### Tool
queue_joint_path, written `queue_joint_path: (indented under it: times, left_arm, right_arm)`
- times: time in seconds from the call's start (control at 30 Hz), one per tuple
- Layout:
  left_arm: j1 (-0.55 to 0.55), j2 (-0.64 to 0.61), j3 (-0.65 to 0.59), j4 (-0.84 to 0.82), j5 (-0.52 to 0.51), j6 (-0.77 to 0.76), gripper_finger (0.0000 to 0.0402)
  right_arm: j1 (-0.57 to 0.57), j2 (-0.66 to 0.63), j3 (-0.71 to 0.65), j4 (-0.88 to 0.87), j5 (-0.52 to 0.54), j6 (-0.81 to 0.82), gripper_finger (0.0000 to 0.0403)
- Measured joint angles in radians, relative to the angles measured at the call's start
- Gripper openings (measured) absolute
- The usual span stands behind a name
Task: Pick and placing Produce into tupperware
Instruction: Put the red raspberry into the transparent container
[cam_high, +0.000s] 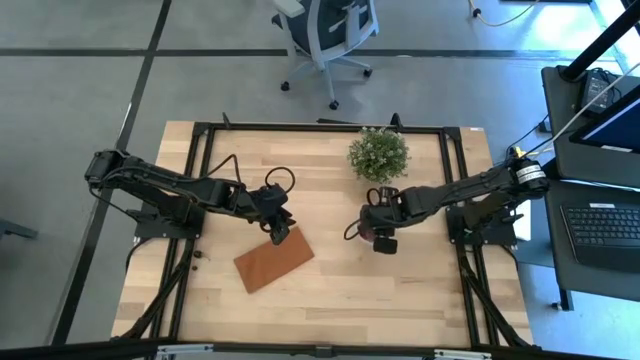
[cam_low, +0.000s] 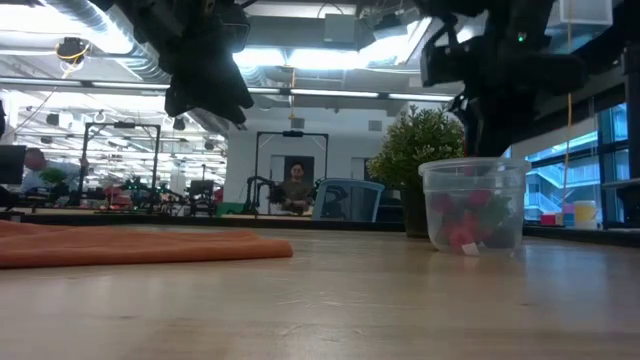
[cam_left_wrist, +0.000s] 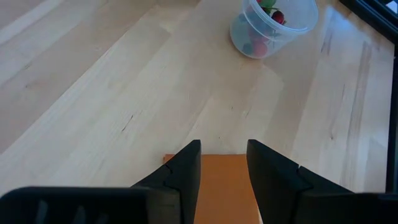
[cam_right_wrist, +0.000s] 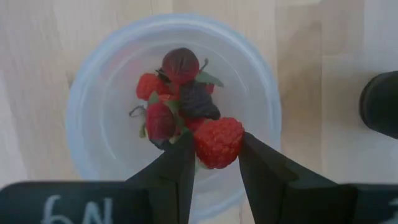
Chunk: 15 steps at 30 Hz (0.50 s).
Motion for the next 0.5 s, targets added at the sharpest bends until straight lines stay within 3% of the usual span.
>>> queue_joint_path:
  times: [0.5]
  left_arm:
    - [0.0,0.0,0.0,0.002,0.0,0.0,0.0121]
  right_arm:
    - [-0.018,0.0,-0.017,0.044,-0.048,0.031,0.0116]
